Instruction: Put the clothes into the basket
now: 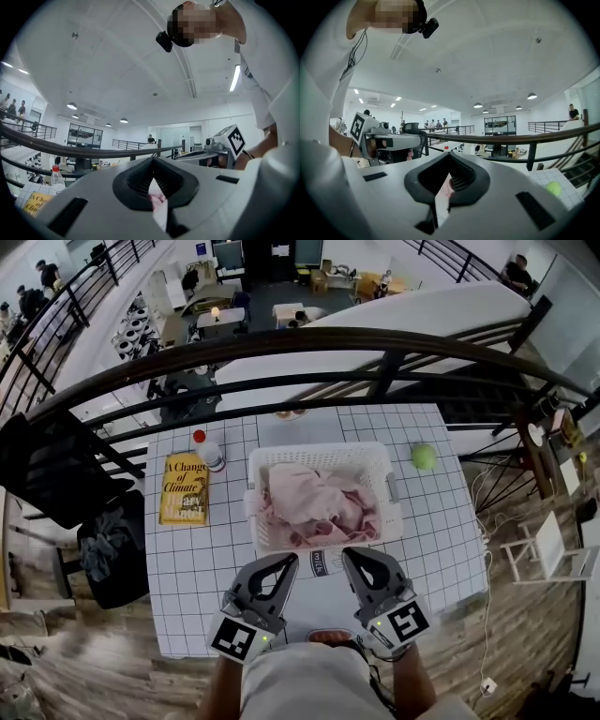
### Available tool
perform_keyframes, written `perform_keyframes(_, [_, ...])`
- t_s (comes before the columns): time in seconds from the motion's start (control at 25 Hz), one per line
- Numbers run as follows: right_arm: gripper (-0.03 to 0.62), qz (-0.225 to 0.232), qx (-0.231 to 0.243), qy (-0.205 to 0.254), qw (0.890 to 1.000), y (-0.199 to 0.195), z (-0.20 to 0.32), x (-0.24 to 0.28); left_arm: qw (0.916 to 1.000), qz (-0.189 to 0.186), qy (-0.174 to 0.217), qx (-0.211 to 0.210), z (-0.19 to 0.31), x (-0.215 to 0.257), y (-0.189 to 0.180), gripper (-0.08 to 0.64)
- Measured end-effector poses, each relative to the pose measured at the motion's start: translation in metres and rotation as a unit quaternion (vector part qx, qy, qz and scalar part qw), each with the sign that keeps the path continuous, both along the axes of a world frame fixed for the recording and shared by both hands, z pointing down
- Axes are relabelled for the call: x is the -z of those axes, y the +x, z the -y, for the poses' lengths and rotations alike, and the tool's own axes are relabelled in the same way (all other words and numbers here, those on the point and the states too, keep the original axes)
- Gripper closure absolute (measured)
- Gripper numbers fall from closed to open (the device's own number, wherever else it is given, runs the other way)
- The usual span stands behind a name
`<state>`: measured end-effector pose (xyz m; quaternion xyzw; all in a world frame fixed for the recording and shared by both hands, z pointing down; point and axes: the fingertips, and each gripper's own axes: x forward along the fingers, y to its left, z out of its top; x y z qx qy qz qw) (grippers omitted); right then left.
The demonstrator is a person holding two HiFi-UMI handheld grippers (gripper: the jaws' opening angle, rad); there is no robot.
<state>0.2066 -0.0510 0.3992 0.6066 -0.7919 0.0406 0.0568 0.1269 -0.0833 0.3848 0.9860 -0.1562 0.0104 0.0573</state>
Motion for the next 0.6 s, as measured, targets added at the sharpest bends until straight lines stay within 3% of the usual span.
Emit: perform_keyframes(0.6, [0.577, -0.009, 0.003, -0.005, 1.000, -0.0048, 0.0002, -0.0023, 1.0000, -0.002, -0.003, 0.001, 0.0009, -0.0017, -0.0012, 0.560])
